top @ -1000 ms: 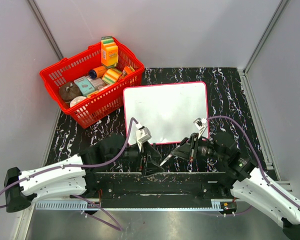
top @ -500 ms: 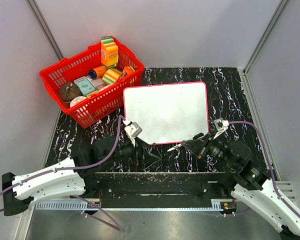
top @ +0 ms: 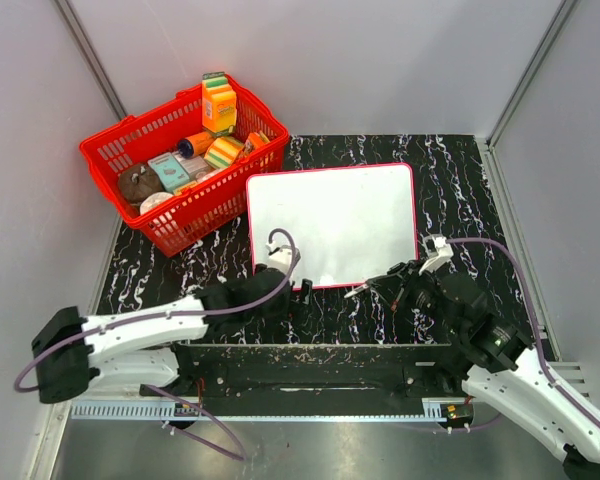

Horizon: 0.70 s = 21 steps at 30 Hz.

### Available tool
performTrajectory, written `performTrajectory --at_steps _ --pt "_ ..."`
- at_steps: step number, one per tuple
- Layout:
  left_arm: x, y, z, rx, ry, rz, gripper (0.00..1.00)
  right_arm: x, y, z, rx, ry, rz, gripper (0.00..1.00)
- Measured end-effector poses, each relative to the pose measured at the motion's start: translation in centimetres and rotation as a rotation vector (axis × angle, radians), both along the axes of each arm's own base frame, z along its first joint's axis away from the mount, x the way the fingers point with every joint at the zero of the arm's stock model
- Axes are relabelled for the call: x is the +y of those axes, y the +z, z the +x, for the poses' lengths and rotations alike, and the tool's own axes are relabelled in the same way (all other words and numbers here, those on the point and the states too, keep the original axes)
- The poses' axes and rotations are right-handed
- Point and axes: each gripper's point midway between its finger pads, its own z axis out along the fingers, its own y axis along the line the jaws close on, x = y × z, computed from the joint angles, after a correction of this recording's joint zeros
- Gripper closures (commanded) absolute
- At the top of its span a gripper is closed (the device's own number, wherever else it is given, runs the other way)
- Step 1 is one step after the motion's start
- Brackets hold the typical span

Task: Write a sentence on the whiteboard
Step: Move the whiteboard stand to the corner of the board.

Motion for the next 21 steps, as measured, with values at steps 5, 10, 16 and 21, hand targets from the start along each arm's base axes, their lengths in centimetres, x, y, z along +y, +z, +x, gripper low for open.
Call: performTrajectory --at_steps 5,10,16,21 --pt "-0.7 -2.4 0.7 0.054 0.056 0.058 0.17 -1.0 -0.4 1.0 0.001 -0.068 -0.049 1.00" --pt "-1.6 -4.3 1.1 0.098 0.096 0.092 0.26 -2.4 1.1 1.9 -0.038 -0.152 -0.064 1.00" --pt "-2.7 -6.3 2.0 0.126 0.146 0.138 0.35 -3.4 2.7 2.5 -0.070 -0.204 -0.081 1.00" --pt "-3.3 -6.9 2.8 0.123 0.182 0.152 0.42 -2.7 3.0 3.1 -0.066 -0.185 -0.127 1.00"
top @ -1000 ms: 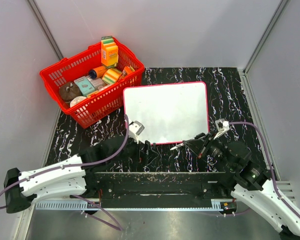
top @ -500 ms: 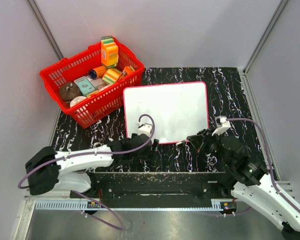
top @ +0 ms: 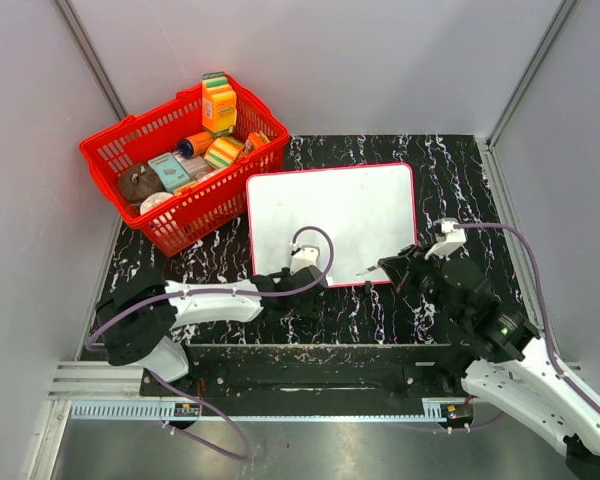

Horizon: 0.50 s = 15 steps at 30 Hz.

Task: Write a sentence on the whiteboard
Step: Move the whiteboard stand to the corner of the board.

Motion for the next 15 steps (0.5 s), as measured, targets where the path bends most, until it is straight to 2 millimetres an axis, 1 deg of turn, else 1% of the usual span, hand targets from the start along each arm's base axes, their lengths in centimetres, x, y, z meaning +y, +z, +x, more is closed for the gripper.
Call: performTrajectory --at_steps 5,9,12,15 --pt "0.1 -1.1 0.3 0.005 0.031 0.023 0.46 1.9 -0.6 0.4 0.032 0.074 -0.037 1.00" --pt "-0.1 -1.4 0.6 -0.002 0.046 0.021 0.48 2.8 -1.1 0.5 0.049 0.109 -0.045 1.00" --pt "-0.1 -1.6 0.9 -0.016 0.059 0.022 0.50 2.7 -1.0 0.9 0.049 0.104 -0.037 1.00" --pt "-0.1 -1.8 1.3 -0.027 0.073 0.026 0.52 1.7 -0.9 1.8 0.048 0.063 -0.033 1.00"
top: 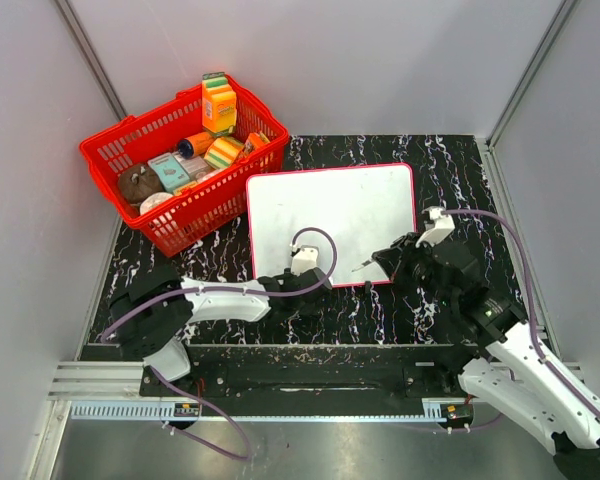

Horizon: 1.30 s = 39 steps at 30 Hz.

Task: Write a sentence on the whiteboard
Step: Move the whiteboard stand to the corner of the board.

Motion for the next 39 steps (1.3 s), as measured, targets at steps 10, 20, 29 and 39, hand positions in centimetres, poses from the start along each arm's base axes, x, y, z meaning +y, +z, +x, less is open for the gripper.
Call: performTrajectory --at_steps 10,20,29,39 --pt "-0.4 -0.2 1.6 -0.055 0.042 0.009 0.66 -2.4 -1.0 2.4 0.029 -0.085 -0.028 1.00" --pt "-0.7 -0.4 2.3 -0.066 0.049 0.043 0.89 -2.6 -0.6 2.2 -0.001 -0.067 -0.041 1.00" --pt "-1.0 -0.5 1.9 -0.072 0.054 0.077 1.00 -3.0 1.9 1.5 -0.094 -0.063 0.007 1.00" --pt "-2.5 -0.5 0.2 -0.063 0.077 0.073 1.00 -3.0 1.2 1.4 -0.092 -0.062 0.003 1.00"
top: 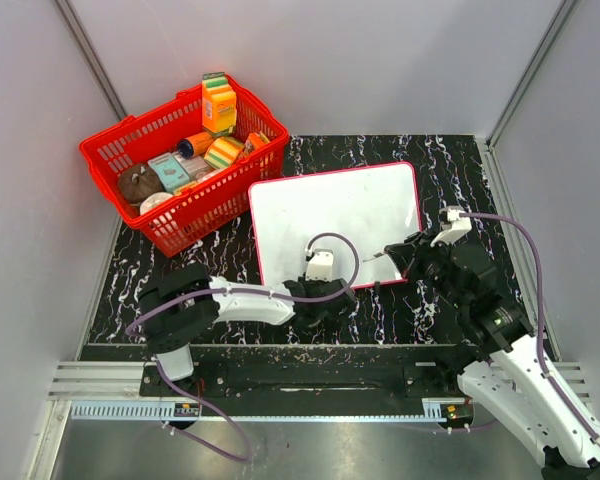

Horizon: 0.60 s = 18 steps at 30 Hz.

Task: Write a sentence on the whiteboard
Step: Move the whiteboard stand to the corner of the board.

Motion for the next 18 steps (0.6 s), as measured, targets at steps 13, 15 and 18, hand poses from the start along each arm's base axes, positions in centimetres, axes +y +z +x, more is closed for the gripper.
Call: performTrajectory --at_steps 13,15,18 --pt "-2.0 0.0 -4.9 0.025 -0.053 0.010 0.68 -0.2 -0.2 -0.3 -0.008 -0.001 0.001 1.00" --pt "-2.3 0.0 -5.4 0.027 -0.070 0.013 0.58 -0.3 -0.2 -0.4 -0.009 -0.002 0.001 1.00" --pt "-2.9 0.1 -6.8 0.044 -0.110 0.011 0.29 -0.3 -0.2 -0.4 -0.011 -0.002 0.002 1.00"
